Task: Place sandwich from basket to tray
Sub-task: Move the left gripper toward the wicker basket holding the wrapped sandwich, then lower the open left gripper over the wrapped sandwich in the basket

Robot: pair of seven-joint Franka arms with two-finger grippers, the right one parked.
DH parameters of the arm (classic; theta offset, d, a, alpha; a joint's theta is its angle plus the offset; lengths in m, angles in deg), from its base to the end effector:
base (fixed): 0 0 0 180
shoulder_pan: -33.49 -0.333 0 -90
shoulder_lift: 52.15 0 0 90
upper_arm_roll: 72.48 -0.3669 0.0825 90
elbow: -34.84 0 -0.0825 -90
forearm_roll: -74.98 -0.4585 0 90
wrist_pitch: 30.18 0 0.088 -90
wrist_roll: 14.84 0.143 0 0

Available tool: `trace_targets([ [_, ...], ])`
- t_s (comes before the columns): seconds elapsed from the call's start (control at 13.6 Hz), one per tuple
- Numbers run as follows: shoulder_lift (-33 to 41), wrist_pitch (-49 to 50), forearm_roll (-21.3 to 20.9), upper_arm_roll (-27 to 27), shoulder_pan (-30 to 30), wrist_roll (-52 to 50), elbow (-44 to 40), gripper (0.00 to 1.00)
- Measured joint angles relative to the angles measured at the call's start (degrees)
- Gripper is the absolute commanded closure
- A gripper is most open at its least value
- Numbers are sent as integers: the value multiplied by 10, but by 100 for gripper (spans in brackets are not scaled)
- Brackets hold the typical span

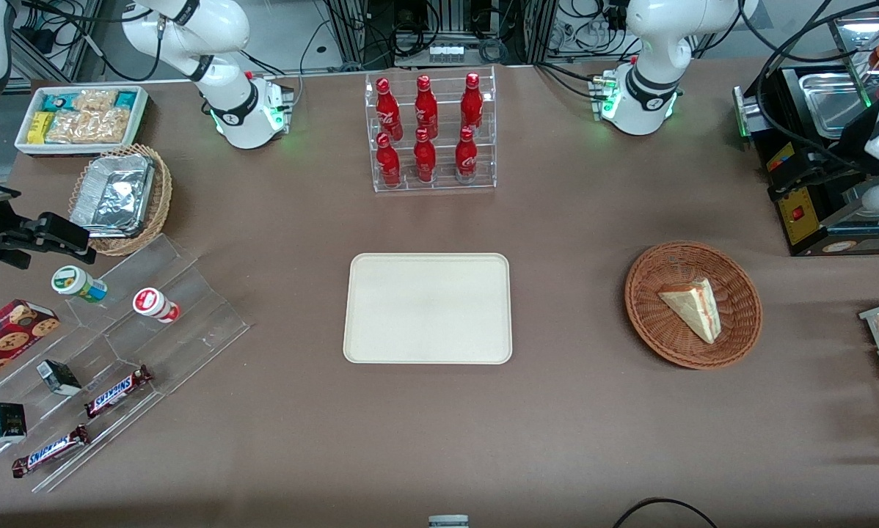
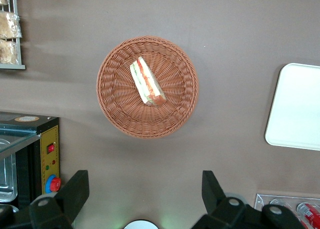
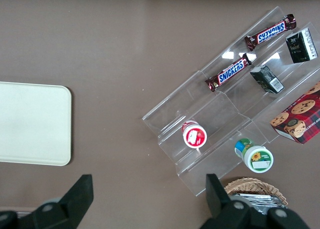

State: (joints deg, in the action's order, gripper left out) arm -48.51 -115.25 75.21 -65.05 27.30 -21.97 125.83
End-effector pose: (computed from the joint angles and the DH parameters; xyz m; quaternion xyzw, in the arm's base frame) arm 0.5954 -0.0160 0.6613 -0.9985 -0.0514 0.0200 0.0036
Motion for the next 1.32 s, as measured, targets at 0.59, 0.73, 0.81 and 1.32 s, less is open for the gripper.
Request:
trace_targets([
  [0.59,-69,-35,-1,-10,-3,-62,7,0],
  [0.73,-99,-65,-2,-14,-5,-120,18,0],
  [0.81,-111,-80,-4,-15,-6,-150,29,0],
  [1.32,-158,-238,-7,-15,-7,-335,144,0],
])
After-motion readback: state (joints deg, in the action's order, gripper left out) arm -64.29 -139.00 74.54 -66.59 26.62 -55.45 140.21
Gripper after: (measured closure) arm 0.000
